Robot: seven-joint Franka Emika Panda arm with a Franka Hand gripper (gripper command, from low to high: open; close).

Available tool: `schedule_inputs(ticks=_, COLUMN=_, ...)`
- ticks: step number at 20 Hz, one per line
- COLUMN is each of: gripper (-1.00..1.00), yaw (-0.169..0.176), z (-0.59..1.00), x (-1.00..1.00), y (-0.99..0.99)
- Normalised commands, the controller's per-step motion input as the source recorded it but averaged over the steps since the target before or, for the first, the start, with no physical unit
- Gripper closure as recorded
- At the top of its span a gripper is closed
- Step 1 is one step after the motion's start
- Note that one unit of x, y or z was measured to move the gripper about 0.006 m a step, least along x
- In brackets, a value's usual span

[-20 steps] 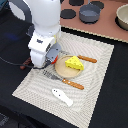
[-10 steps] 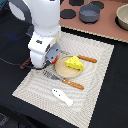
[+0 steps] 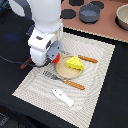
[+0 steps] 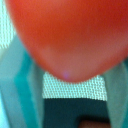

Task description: Interact with the objects in diverse but meaningful ways.

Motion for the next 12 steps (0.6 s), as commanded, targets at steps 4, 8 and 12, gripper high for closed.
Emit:
schedule_inputs(ticks=4, gripper=1.0, yaw=0.004, z=0.0, x=0.0, y=0.05)
schedule_inputs(ticks=8, gripper=1.0, yaw=0.0, z=0.0, x=0.0, y=0.05)
schedule_inputs(ticks=12, gripper=1.0, yaw=0.0, z=0.0, x=0.0, y=0.01)
